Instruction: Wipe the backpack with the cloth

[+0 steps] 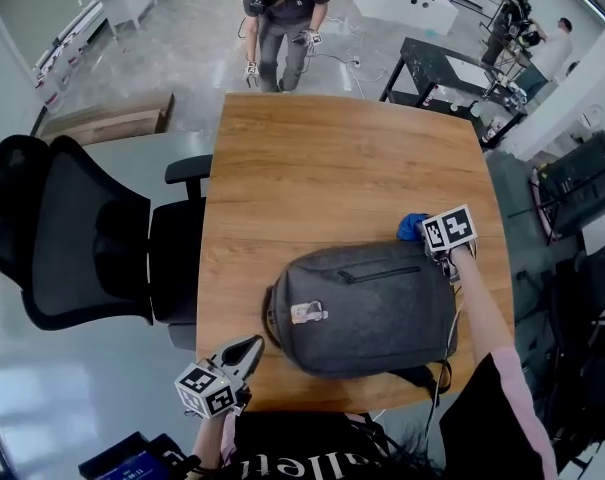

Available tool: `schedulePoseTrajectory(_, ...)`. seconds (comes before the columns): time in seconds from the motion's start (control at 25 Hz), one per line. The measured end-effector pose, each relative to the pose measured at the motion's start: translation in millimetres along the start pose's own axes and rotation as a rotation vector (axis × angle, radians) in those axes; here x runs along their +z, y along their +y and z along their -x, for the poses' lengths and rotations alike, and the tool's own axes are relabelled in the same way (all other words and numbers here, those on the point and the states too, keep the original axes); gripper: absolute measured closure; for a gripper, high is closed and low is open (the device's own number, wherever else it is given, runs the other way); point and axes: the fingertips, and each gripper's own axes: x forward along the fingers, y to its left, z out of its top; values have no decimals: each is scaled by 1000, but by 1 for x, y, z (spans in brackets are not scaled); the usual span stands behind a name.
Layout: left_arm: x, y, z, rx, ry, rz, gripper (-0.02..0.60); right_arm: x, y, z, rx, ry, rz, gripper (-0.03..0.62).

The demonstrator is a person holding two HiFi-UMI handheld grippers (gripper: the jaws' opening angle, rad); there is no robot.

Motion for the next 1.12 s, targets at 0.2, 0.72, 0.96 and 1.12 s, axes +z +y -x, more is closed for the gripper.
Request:
schedulePoseTrajectory(0.2,4,8,3,19,-31,5,580,25,56,-7,87,15,150,530)
schedulePoseTrajectory(0.72,9,23,36,41,-76,13,580,83,231,-20,250,-28,361,530)
schedulePoseTrajectory(0.96,13,26,48,46,-98,3,581,93,280,-15,311,-68,364,530)
schedulePoseTrajectory(1.12,16,25,57,50,-104,0,581,101,290,1,283,-124,367,530)
